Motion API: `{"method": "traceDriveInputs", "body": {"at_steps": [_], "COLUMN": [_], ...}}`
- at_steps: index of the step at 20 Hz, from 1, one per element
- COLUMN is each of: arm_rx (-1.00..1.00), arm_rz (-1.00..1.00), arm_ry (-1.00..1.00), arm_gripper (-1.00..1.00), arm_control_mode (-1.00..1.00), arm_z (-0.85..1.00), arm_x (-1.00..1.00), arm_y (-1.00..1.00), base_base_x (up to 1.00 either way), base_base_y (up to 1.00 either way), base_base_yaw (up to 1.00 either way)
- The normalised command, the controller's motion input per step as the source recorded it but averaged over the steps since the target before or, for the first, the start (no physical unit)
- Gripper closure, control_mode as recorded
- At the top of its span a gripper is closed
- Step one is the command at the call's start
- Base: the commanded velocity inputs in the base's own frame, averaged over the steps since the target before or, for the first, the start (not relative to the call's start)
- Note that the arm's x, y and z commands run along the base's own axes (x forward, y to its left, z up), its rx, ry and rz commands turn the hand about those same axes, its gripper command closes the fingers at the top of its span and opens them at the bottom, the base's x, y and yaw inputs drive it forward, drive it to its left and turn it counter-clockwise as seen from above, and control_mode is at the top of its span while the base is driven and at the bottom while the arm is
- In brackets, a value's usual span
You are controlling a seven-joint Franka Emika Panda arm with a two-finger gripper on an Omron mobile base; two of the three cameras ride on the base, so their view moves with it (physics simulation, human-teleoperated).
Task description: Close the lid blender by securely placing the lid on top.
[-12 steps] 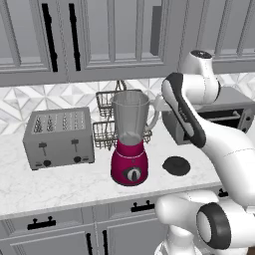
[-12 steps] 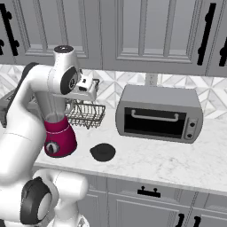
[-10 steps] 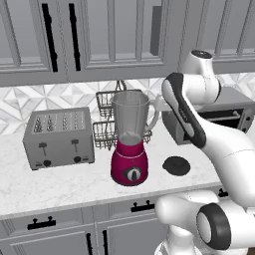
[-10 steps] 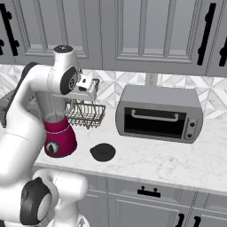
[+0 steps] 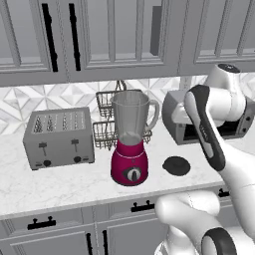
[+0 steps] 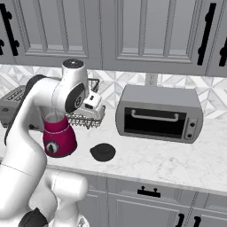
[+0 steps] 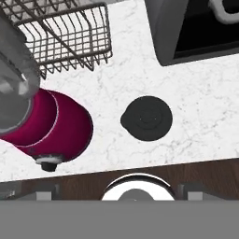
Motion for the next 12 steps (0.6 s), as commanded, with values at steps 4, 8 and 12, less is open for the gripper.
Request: {"method": "traceDriveInputs", "body": {"at_steps": [4, 8, 12], "arm_rx": [0.11, 0.01, 0.00], "arm_rz": [-0.11, -0.02, 0.00], "arm_ry": [0.02, 0.10, 0.15], "arm_gripper": [-1.00, -1.00, -1.00], "arm_control_mode": [-1.00, -1.00, -1.00], "arm_z": [-0.55, -0.54, -0.64], "arm_x": [-0.19, -0.01, 0.23], "arm_y": [-0.42, -0.40, -0.15], "base_base_x": [0.00, 0.00, 0.00], "base_base_y": [0.00, 0.00, 0.00], "base_base_yaw": [0.00, 0.00, 0.00]}}
